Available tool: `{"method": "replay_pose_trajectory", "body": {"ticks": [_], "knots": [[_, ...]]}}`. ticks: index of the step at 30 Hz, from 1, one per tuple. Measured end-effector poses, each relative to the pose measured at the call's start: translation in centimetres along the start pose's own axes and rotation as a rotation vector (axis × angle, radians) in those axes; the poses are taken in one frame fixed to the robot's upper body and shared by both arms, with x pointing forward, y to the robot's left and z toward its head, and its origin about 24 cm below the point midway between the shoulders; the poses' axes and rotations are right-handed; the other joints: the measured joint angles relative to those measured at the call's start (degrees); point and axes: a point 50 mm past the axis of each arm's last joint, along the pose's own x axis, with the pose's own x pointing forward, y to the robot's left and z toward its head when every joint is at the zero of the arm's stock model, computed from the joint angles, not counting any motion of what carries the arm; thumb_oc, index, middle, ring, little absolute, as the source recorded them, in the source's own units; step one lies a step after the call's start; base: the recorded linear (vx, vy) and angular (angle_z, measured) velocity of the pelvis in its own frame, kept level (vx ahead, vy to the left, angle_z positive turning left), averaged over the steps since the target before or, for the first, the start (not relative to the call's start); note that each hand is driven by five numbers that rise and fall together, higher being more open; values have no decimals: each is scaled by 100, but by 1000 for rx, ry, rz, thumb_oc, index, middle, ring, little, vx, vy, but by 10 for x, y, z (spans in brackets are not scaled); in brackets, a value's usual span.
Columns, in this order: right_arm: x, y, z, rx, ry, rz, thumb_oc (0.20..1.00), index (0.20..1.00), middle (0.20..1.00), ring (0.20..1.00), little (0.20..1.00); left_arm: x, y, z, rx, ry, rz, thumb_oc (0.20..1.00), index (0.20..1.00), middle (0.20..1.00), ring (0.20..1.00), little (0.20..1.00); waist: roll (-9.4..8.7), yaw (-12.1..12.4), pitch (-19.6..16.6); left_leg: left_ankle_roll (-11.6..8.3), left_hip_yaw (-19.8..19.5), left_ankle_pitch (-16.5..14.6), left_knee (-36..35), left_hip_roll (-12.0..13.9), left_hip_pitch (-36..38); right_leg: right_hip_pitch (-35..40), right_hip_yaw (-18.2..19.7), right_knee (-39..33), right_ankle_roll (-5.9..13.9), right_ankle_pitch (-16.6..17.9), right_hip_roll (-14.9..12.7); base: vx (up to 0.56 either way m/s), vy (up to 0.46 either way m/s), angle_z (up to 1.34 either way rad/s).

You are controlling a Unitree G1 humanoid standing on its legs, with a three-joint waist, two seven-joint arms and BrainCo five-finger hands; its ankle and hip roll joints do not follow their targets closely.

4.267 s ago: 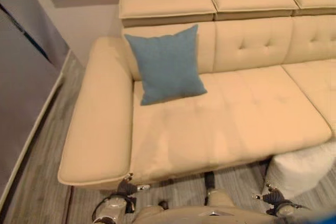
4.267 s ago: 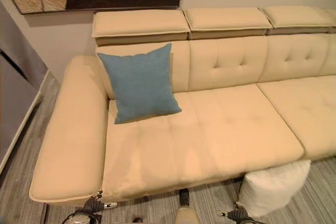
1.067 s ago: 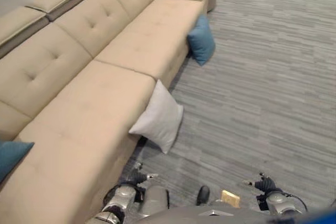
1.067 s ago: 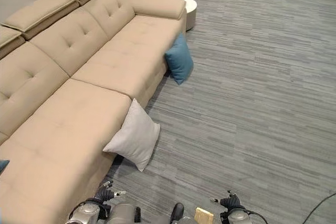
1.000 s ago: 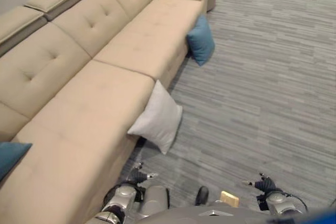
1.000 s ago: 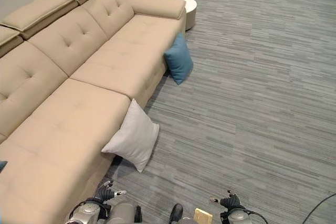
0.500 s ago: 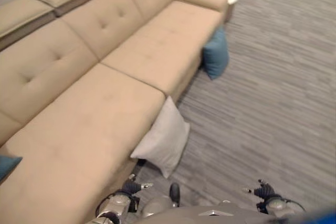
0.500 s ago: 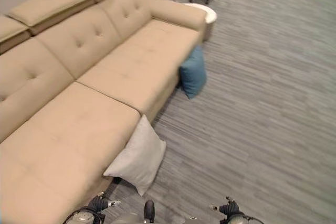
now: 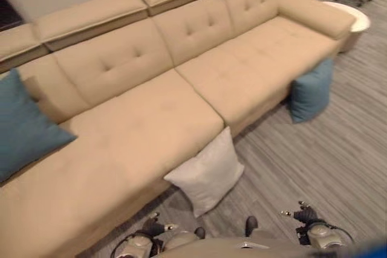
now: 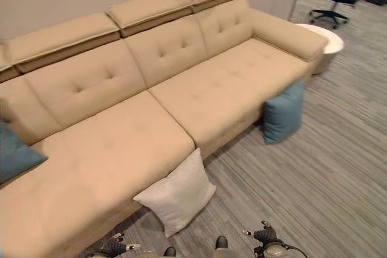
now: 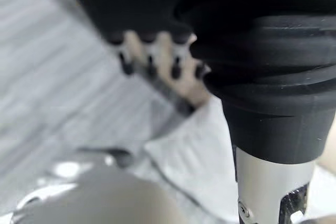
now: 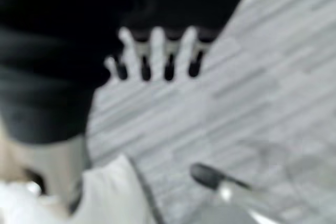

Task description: Pick up all the scattered cushions and arrange them neatly on the sofa.

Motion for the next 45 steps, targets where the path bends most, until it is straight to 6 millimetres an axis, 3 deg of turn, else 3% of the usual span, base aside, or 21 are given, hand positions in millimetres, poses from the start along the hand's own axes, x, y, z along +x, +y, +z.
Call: {"method": "replay_pose_trajectory", "body": {"ticks": [2, 5, 6, 8, 9, 13, 16, 20, 22, 24, 25, 27, 30, 33, 35, 36, 38, 42, 45], "knots": [[1, 1, 13, 6, -47, 3, 1000, 1000, 1000, 1000, 1000, 1, 4, 4, 2, -12, 8, 1000, 1000, 1000, 1000, 1000, -59, 74, 46, -383, -65, 349, 181, 48, -343, 170, -314, -306, -58, -1, 138, -65, -190, 91], [2, 0, 21, 9, -76, 0, 1000, 1000, 1000, 1000, 1000, 4, 12, 18, 9, -58, 28, 1000, 1000, 1000, 1000, 1000, -301, 111, 202, -460, 151, 852, 252, 34, -682, 275, -667, -621, -317, 98, 163, -66, -108, 104], [2, -2, 19, 6, -76, -5, 1000, 1000, 1000, 1000, 1000, 4, 18, 23, 5, -70, 40, 1000, 1000, 1000, 1000, 1000, -423, 38, 304, -324, 954, 690, 500, 141, -837, 371, -1107, -742, -537, 118, 167, -86, -155, 108], [1, -3, 13, 1, -69, -9, 1000, 1000, 1000, 1000, 1000, 5, 21, 25, 11, -73, 46, 1000, 1000, 1000, 1000, 1000, -482, -112, 359, -67, 2317, 447, 731, 422, -884, 564, -1666, -931, -645, 164, 157, -31, -68, 127], [0, -3, 9, 2, -62, -9, 1000, 1000, 1000, 1000, 1000, 5, 22, 25, 11, -74, 49, 1000, 1000, 1000, 1000, 1000, -493, -228, 364, -60, 2776, 411, 744, 525, -872, 631, -1849, -1018, -647, 100, 169, 5, -13, 144], [-3, -2, -5, 6, -14, -8, 1000, 1000, 1000, 1000, 1000, 3, 21, 17, 14, -43, 43, 1000, 1000, 1000, 1000, 1000, -376, -381, 327, -122, 3233, 349, 379, 539, -568, 535, -2109, -982, -381, 48, 242, 70, 31, 66], [-2, -5, -3, 6, -18, -16, 1000, 1000, 1000, 1000, 1000, 2, 12, 10, 5, -26, 21, 1000, 1000, 1000, 1000, 1000, -178, -341, 242, 26, 3168, 285, -356, 466, -197, 434, -2039, -821, -376, 47, 388, 121, 94, -4], [-2, -5, -3, 1, -16, -14, 1000, 1000, 1000, 1000, 1000, 2, 13, 8, 9, -15, 16, 1000, 1000, 1000, 1000, 1000, -258, -306, 91, 240, 3110, 163, -603, 244, -14, 218, -2034, -61, -169, -210, 8, 97, 115, 9], [-1, -5, 1, 0, -29, -12, 1000, 1000, 1000, 1000, 1000, 2, 15, 9, 1, -18, 23, 1000, 1000, 1000, 1000, 1000, -250, -351, 84, 412, 3034, 112, -575, 133, 18, -140, -1711, 940, 2, -448, -317, 50, 36, 26], [-2, -2, 6, 1, -56, 4, 1000, 1000, 1000, 1000, 1000, 3, 22, 12, 4, -26, 39, 1000, 1000, 1000, 1000, 1000, -257, -358, 91, 475, 2948, 157, -551, 65, 54, -505, -882, 1544, 203, -625, -459, 101, -62, 36], [-1, 0, 11, -1, -71, 12, 1000, 1000, 1000, 1000, 1000, 3, 26, 12, 4, -28, 49, 1000, 1000, 1000, 1000, 1000, -238, -321, 102, 471, 2949, 158, -580, 57, 61, -581, -575, 1473, 222, -614, -457, 107, -89, 19], [0, 3, 21, -6, -105, 23, 1000, 1000, 1000, 1000, 1000, 2, 34, 9, -2, -21, 70, 1000, 1000, 1000, 1000, 1000, -303, -317, 111, 473, 2922, 158, -571, 48, 64, -561, -436, 1119, 350, -507, -501, 127, -117, 7], [1, 5, 42, 5, -176, 28, 1000, 1000, 1000, 1000, 1000, 2, 36, 10, -3, -19, 81, 1000, 1000, 1000, 1000, 1000, -273, -388, 253, 420, 2662, 127, -605, 54, 154, -567, 29, 481, 670, -262, -551, 117, -122, 29], [-1, 9, 35, 5, -159, 39, 1000, 1000, 1000, 1000, 1000, 1, 34, 6, -11, -12, 85, 1000, 1000, 1000, 1000, 1000, -455, -356, 288, 221, 2440, 60, -592, 1, 247, -379, 2, -36, 456, 398, -652, 78, -228, 52], [-1, 3, 30, -2, -148, 26, 1000, 1000, 1000, 1000, 1000, 1, 24, 7, -15, -21, 61, 1000, 1000, 1000, 1000, 1000, -296, -351, 278, 141, 2292, 65, -554, 122, 234, -262, -85, -200, 336, 430, -471, 46, -222, 28], [0, -2, 36, -6, -167, 14, 1000, 1000, 1000, 1000, 1000, 1, 17, 5, -24, -18, 47, 1000, 1000, 1000, 1000, 1000, -149, -350, 300, -10, 2190, 29, -360, 360, 39, -182, -247, -429, 270, 468, -306, 69, -175, 17], [0, -8, 40, -12, -185, -1, 1000, 1000, 1000, 1000, 1000, 1, 12, 9, -33, -37, 35, 1000, 1000, 1000, 1000, 1000, -50, -343, 335, -42, 2081, 50, -315, 496, -77, -108, -415, -631, 221, 522, -165, 28, -182, 31], [0, -24, 58, -20, -261, -38, 1000, 1000, 1000, 1000, 1000, 3, 8, 36, -92, -141, 25, 1000, 1000, 1000, 1000, 1000, 19, -351, 514, -146, 1975, 120, -206, 621, -277, -62, -590, -877, 37, 612, 10, -71, -107, 17], [-3, -35, 78, -11, -347, -82, 1000, 1000, 1000, 1000, 1000, 1, 9, 82, -181, -319, 23, 1000, 1000, 1000, 1000, 1000, 101, -366, 670, -215, 1871, 159, -77, 689, -711, -494, -635, -666, 1, 573, 53, -148, -58, 7]]}}
